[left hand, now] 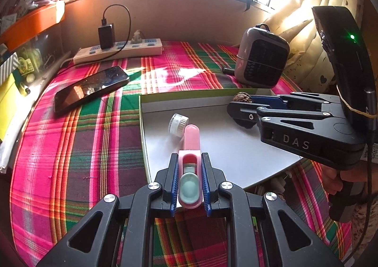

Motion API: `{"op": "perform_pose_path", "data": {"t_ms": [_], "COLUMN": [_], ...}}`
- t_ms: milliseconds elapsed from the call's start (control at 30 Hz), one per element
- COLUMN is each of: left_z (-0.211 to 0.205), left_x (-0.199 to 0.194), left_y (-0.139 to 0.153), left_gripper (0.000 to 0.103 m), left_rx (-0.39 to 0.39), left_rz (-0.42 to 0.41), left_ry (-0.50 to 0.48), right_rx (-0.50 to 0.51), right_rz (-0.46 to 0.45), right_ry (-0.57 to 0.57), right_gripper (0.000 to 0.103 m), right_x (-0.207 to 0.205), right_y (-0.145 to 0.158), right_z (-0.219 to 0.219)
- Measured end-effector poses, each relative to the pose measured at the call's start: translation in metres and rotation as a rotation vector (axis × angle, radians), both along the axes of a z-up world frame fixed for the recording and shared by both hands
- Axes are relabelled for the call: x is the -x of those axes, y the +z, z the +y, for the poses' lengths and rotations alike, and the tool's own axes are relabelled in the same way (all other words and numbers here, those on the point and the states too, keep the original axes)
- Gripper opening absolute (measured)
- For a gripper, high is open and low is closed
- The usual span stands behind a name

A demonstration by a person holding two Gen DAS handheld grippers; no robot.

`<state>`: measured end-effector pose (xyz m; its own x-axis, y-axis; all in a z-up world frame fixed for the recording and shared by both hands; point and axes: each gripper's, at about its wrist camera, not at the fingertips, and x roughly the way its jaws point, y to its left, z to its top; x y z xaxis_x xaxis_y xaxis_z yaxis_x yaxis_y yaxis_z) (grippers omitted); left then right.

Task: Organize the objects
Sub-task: 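Carry the pink case with left gripper while right gripper carries the walnut into the box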

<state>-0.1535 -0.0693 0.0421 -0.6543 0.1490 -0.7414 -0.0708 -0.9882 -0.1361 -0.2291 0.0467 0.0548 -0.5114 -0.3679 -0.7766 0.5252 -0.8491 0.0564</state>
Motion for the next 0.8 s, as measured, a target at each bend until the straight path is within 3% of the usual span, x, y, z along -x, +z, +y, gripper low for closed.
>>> {"op": "perform_pose_path", "data": {"t_ms": [800], "left_z": [-0.002], "left_x": [0.023], "left_y": [-0.017], "left_gripper": [0.016], "left_rx": [0.006], "left_rz": [-0.043], "left_ry": [0.005], "right_rx": [-0.073], "right_rz": [-0.077], "right_ry": [0.032], "right_gripper": [0.029], "right_x": [0.033], "right_y": [-0.031], "right_z": [-0.027]}}
